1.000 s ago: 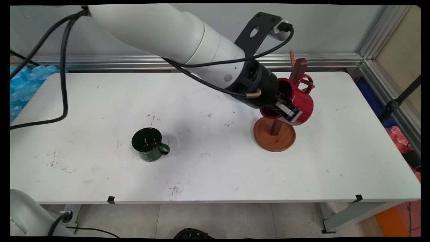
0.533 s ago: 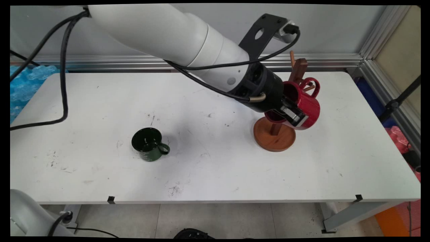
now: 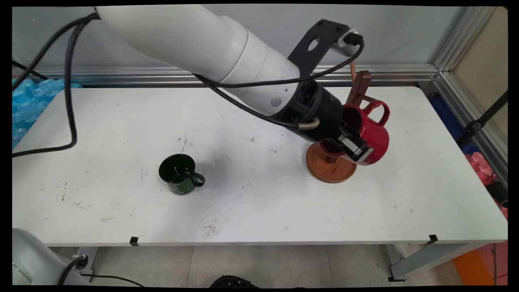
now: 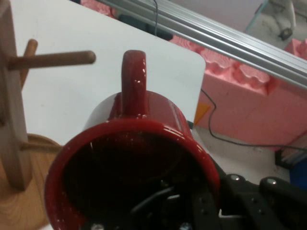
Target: Place the picked object on the table
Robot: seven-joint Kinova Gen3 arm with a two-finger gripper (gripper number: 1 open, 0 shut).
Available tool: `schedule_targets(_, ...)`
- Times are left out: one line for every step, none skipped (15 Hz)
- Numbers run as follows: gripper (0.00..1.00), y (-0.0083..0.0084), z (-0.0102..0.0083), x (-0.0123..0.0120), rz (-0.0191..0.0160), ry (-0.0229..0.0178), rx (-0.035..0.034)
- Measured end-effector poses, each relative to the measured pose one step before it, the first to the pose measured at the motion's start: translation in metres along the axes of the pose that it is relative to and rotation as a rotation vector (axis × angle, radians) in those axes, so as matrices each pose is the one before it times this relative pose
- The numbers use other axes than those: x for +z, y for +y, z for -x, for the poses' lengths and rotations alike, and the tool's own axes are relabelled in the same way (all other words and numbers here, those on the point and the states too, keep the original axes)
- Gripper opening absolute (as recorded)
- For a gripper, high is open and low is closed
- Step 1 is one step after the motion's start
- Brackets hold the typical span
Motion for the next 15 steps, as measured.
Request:
schedule_targets(0.0,0.00061,0.00043,-0.00206,0.00194,-0.00409,0.00125)
schedule_targets(0.0,0.0,0.00075,-0.00378,0.00063,-0.00861,0.0036)
schedule_targets(0.0,-0.00033,0.00045,-0.00257,-0.00021,-0.00596,0.00259)
schedule_targets(0.0,-0.00148,0.00101,-0.00466,-0.00286,-0.01182,0.00559)
schedule_targets(0.0,-0.00267,0.00142,-0.00581,-0.00513,-0.01527,0.00776)
schedule_targets(0.0,-0.00408,0.00209,-0.00633,-0.00722,-0.0196,0.00881)
schedule_targets(0.0,-0.00467,0.00198,-0.006,-0.00834,-0.01801,0.0091)
schedule_targets(0.0,-0.00328,0.00139,-0.00378,-0.00568,-0.01196,0.00583)
schedule_targets(0.0,-0.00575,0.00235,-0.0062,-0.01174,-0.02033,0.00863)
schedule_targets(0.0,-0.0078,0.00301,-0.00682,-0.01638,-0.0239,0.00967)
schedule_targets(0.0,-0.00862,0.00261,-0.00615,-0.01832,-0.02304,0.01003)
schedule_targets(0.0,-0.00806,0.0022,-0.00471,-0.01672,-0.01906,0.0091)
schedule_targets(0.0,-0.00691,0.00187,-0.00356,-0.01387,-0.0154,0.0076)
schedule_targets(0.0,-0.00678,0.00182,-0.00311,-0.01335,-0.0144,0.0068)
schedule_targets(0.0,-0.00539,0.00168,-0.00226,-0.01059,-0.01179,0.00498)
